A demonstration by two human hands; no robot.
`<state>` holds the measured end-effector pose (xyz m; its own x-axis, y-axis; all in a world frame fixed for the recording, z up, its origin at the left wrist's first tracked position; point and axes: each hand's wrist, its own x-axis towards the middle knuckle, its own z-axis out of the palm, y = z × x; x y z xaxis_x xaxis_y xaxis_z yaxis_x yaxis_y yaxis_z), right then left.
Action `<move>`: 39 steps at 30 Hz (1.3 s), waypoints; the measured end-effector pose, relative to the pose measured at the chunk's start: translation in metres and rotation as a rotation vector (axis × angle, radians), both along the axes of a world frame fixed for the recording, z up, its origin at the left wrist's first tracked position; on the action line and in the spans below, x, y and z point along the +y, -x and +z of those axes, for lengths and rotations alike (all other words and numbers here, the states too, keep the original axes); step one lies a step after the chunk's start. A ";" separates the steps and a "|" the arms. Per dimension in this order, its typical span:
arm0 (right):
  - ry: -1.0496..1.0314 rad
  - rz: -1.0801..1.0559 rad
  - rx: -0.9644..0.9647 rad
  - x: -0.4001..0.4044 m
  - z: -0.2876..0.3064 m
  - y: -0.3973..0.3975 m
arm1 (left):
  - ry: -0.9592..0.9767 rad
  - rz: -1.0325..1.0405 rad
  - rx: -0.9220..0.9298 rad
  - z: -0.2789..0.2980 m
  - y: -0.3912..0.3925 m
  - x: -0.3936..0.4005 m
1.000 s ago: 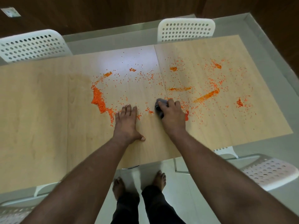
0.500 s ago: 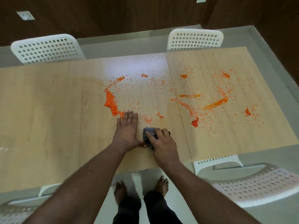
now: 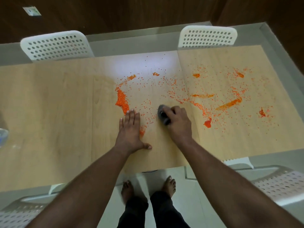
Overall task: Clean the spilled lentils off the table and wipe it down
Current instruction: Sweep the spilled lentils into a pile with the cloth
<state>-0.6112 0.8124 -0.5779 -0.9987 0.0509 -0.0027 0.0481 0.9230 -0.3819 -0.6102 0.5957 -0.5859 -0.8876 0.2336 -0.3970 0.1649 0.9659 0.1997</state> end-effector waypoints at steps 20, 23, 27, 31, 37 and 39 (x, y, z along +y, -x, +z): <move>0.003 -0.056 -0.008 -0.042 0.003 0.033 | -0.105 0.080 0.185 0.012 0.015 -0.024; -0.015 -0.015 0.003 -0.041 -0.006 0.002 | -0.053 0.005 0.255 0.013 0.022 -0.023; -0.035 -0.034 0.003 -0.041 -0.013 -0.023 | -0.074 -0.066 0.233 0.014 0.023 -0.026; -0.016 -0.032 0.044 -0.047 -0.010 -0.045 | -0.125 -0.047 0.193 0.016 0.016 -0.037; -0.113 0.233 0.070 -0.081 -0.016 -0.096 | -0.070 0.070 0.112 0.005 0.013 -0.071; -0.165 0.315 0.065 -0.096 -0.022 -0.105 | -0.033 0.125 0.091 -0.003 0.016 -0.082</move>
<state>-0.5060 0.7163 -0.5995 -0.9633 -0.2649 0.0438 -0.2679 0.9382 -0.2192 -0.6260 0.5137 -0.5890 -0.9425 0.1303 -0.3076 0.0624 0.9732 0.2212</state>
